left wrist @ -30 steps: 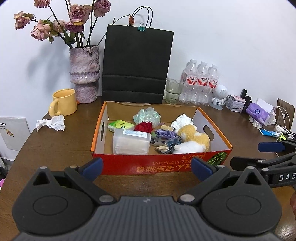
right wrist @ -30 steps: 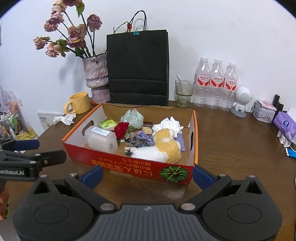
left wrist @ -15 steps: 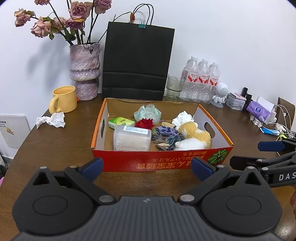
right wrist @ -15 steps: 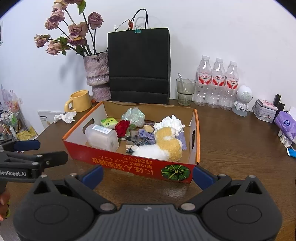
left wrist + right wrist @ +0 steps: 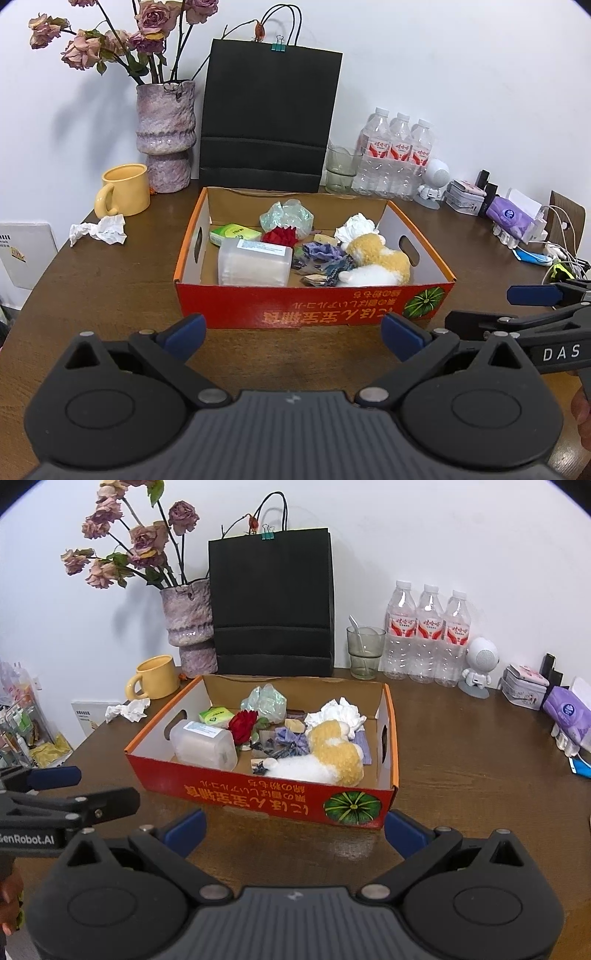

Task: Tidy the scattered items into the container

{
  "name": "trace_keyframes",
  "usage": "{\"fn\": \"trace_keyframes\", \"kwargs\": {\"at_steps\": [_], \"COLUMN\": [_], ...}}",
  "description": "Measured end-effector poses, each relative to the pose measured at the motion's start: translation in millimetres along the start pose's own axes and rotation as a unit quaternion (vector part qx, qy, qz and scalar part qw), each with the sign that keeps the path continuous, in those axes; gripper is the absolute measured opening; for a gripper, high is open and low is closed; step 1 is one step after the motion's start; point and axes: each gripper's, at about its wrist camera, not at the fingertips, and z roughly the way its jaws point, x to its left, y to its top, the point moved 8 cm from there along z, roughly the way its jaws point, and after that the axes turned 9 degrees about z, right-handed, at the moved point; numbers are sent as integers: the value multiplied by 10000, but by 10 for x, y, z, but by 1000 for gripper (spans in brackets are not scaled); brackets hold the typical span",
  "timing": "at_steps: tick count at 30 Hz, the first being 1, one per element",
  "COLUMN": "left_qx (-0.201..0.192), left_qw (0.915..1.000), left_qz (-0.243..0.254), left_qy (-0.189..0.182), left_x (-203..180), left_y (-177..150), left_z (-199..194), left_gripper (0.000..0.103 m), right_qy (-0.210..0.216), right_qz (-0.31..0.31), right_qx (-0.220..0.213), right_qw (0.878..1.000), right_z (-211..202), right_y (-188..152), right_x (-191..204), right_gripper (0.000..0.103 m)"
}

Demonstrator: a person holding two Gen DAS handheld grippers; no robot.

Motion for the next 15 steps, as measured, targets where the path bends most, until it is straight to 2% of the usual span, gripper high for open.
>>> {"fn": "trace_keyframes", "kwargs": {"at_steps": [15], "left_qx": [59], "left_qw": [10000], "left_qz": [-57], "left_qy": [9], "left_x": [1], "left_y": [-43], "left_z": [-1], "left_gripper": [103], "right_qy": [10], "right_qz": [-4], "right_qx": [-7], "right_qw": [10000], "right_z": [-46], "right_y": [-37], "right_x": [16], "right_gripper": [103]}}
